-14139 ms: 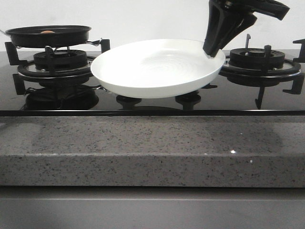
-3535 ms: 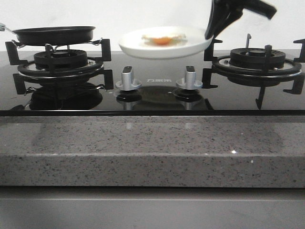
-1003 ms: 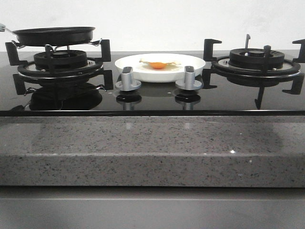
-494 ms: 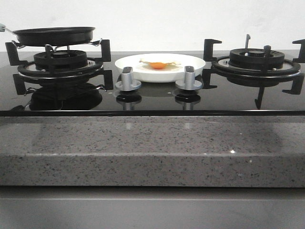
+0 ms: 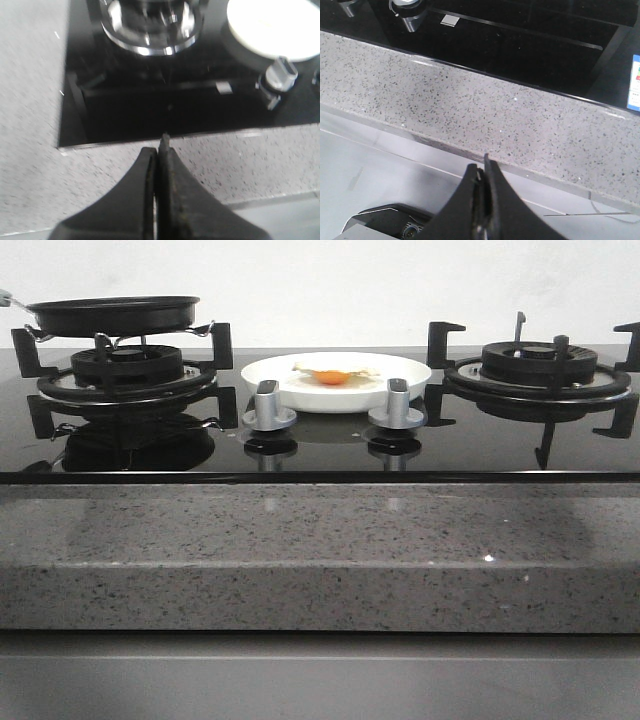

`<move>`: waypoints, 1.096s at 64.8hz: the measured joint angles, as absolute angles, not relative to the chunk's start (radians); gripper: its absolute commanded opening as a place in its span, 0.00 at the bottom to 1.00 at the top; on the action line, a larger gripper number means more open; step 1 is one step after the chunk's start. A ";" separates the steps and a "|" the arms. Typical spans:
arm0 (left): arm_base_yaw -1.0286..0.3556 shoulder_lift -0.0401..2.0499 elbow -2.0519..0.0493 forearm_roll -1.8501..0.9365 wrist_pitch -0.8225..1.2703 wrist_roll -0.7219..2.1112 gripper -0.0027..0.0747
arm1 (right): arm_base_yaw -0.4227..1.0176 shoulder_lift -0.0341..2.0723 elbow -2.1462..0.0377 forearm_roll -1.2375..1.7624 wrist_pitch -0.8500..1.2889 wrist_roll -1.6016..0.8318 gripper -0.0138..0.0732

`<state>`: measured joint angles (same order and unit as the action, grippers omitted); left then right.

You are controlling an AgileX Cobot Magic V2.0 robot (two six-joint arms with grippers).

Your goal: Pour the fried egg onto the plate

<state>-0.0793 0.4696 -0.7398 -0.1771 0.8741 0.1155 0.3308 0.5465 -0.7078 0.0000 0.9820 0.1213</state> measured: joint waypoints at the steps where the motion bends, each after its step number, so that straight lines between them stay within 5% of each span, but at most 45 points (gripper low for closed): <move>1: -0.077 0.458 -0.735 -0.175 0.872 0.115 0.01 | 0.331 0.547 -0.708 0.000 0.982 0.121 0.08; 56: -0.064 0.014 -0.018 0.049 0.082 -0.120 0.01 | 0.331 0.547 -0.708 0.000 0.982 0.119 0.08; 71: -0.052 -0.005 0.007 0.013 0.011 -0.120 0.01 | 0.331 0.547 -0.708 0.000 0.982 0.119 0.08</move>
